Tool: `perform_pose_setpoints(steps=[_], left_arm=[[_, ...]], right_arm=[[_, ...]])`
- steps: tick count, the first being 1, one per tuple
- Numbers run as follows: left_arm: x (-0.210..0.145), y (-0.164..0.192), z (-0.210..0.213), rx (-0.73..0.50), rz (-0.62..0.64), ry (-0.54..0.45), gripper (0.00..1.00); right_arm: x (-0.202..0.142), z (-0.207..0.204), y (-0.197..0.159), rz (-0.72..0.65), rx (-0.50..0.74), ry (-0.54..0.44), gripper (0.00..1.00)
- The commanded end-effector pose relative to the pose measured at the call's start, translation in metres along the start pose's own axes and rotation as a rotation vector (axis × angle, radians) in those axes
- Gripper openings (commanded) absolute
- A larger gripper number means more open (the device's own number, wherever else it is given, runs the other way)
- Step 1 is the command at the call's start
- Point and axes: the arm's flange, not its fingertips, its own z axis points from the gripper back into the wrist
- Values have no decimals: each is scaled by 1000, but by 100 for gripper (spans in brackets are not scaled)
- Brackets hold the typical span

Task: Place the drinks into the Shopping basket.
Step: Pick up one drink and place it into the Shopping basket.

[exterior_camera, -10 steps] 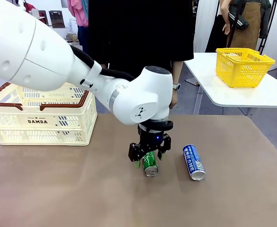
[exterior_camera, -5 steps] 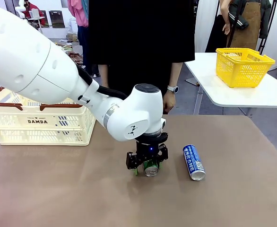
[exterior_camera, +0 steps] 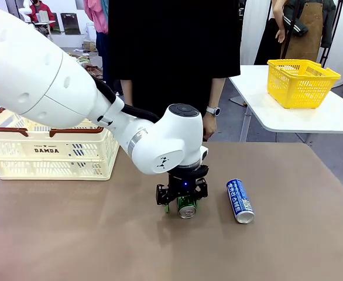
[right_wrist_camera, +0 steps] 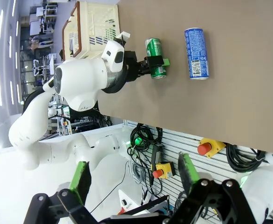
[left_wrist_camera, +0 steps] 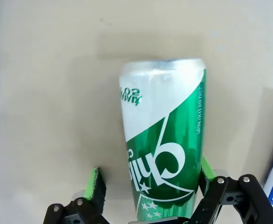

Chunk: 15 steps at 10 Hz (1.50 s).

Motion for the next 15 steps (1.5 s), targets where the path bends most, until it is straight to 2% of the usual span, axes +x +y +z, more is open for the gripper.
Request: perform_pose_setpoints(steps=[1,2,6,11,14,15], left_arm=[[3,8,-3,-31,-66,-32,48],[3,9,-2,-3,-70,-46,0],[6,14,4,13,-79,-76,0],[5,37,28,-39,-117,-86,0],[20,58,93,-96,-337,-137,0],[24,64,122,-55,-444,-86,0]], right_arm=[[1,1,2,25,29,-2,100],[1,1,2,25,29,-2,100],[1,1,2,25,29,-2,100],[1,1,2,25,29,-2,100],[1,1,2,25,29,-2,100],[1,1,2,25,29,-2,100]])
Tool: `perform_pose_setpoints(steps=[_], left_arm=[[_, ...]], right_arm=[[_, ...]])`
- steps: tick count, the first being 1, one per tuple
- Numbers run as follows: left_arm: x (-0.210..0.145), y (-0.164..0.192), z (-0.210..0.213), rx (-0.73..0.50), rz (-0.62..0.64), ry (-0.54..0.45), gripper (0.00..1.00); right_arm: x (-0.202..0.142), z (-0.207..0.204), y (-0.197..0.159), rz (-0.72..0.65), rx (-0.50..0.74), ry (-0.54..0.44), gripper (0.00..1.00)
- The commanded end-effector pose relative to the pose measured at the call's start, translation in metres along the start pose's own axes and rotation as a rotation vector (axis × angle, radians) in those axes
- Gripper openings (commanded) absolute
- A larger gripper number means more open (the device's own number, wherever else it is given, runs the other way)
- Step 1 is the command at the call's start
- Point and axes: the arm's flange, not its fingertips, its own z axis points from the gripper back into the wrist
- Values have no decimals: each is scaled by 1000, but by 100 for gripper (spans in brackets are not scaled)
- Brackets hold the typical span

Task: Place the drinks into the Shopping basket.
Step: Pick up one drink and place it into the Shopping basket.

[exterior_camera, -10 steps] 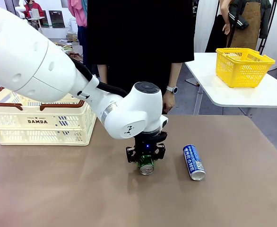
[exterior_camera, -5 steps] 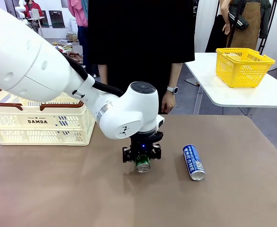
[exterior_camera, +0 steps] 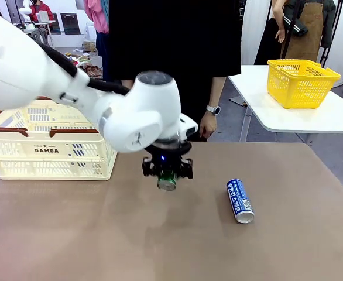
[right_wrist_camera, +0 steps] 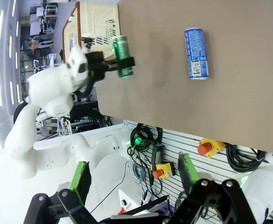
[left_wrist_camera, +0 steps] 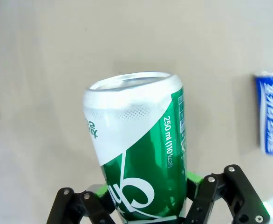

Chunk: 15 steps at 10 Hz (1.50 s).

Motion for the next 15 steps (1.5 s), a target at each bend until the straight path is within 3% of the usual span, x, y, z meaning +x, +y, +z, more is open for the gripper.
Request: perform_pose_setpoints(steps=[1,2,4,5,6,10,11,12,14,15], left_arm=[[4,18,64,-40,-210,6,0],[1,16,97,-78,-281,-71,0],[-18,12,130,-111,-248,-93,0],[-29,12,127,-200,-153,59,0],[-5,1,126,-76,-276,-99,0],[-13,1,124,-93,-257,-61,0],[1,22,140,-62,-262,-106,0],[15,66,157,-11,-212,-124,0],[26,179,179,139,-80,-152,0],[18,246,185,130,-8,-156,0]], right_arm=[[1,1,2,25,29,-2,100],[1,1,2,25,29,-2,100],[1,1,2,25,29,-2,100],[1,1,2,25,29,-2,100],[1,1,2,25,29,-2,100],[1,1,2,25,29,-2,100],[1,1,2,25,29,-2,100],[1,1,2,25,29,-2,100],[1,1,2,25,29,-2,100],[1,1,2,25,29,-2,100]])
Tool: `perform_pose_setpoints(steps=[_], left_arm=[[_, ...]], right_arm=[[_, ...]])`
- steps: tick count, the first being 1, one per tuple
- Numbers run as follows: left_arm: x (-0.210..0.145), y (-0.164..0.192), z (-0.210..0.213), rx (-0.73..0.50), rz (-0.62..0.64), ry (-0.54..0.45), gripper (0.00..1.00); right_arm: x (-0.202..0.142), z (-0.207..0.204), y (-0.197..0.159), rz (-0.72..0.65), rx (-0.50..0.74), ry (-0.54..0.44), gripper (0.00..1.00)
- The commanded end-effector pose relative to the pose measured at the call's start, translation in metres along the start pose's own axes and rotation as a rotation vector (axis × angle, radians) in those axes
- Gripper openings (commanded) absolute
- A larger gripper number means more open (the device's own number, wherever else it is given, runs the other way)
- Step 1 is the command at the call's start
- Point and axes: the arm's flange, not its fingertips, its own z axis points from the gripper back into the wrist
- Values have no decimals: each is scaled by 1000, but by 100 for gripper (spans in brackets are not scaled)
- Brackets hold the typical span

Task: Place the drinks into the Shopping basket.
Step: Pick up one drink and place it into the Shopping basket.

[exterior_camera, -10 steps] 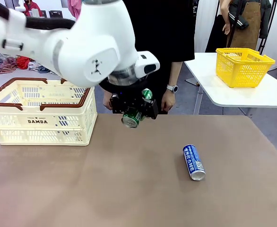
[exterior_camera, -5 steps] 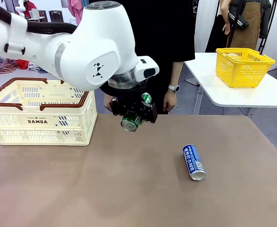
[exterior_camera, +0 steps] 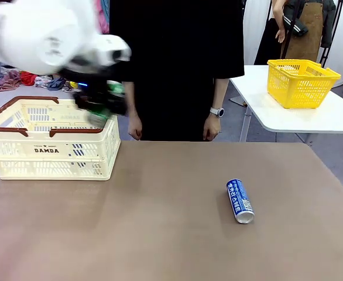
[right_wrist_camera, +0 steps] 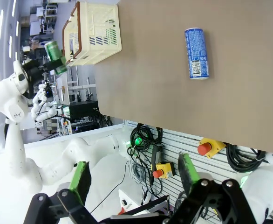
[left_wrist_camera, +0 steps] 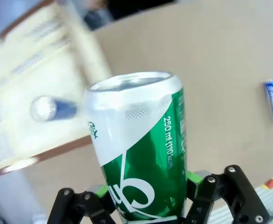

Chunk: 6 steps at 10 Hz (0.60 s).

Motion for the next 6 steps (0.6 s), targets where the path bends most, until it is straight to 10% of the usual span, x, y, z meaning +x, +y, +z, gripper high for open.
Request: perform_pose_setpoints(steps=[1,5,6], left_arm=[[-30,104,-3,31,89,-25,0],[-78,209,13,27,399,-83,0],[-72,213,4,25,293,-17,0]], right_arm=[[1,0,2,25,29,-2,100],[1,0,2,25,29,-2,100],[1,0,2,25,29,-2,100]])
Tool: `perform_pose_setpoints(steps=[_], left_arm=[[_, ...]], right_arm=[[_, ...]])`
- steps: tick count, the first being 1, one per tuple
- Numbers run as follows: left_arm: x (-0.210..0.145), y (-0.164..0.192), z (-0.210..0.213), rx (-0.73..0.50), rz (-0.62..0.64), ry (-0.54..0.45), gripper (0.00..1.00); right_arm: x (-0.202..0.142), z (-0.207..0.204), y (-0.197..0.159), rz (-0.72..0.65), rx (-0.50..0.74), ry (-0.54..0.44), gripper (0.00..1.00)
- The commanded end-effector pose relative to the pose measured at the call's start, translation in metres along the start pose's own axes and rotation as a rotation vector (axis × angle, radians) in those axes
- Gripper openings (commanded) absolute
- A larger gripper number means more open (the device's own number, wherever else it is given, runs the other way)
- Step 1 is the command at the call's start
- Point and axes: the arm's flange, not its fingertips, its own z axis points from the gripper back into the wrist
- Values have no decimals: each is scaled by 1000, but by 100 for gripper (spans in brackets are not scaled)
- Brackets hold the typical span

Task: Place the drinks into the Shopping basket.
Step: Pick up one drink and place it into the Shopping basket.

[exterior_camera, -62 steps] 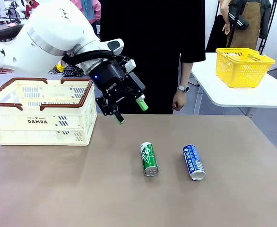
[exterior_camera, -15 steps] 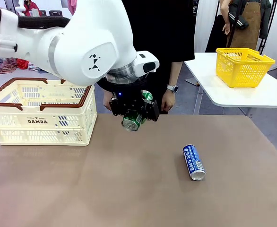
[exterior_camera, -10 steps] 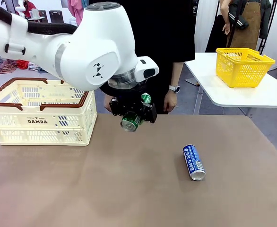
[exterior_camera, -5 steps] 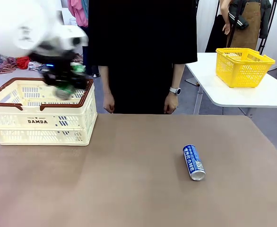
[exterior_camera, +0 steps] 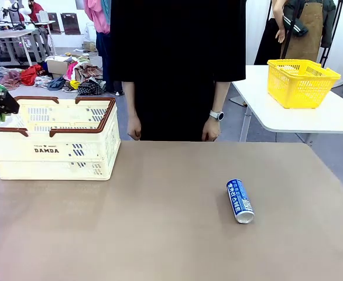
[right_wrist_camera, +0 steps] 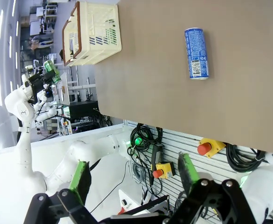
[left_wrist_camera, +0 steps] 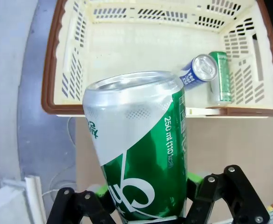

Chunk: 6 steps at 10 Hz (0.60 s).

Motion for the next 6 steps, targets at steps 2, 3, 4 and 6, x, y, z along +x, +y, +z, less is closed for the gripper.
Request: perform_pose_setpoints(steps=[2,3,4,6], left_arm=[[5,-20,-3,4,-60,13,0],[5,-20,-3,4,-60,13,0],[5,-20,-3,4,-60,13,0],[13,-22,-17,0,-106,51,0]], right_arm=[[1,1,2,25,29,-2,100],[1,1,2,25,29,-2,100],[1,1,2,25,29,-2,100],[1,1,2,25,29,-2,100]])
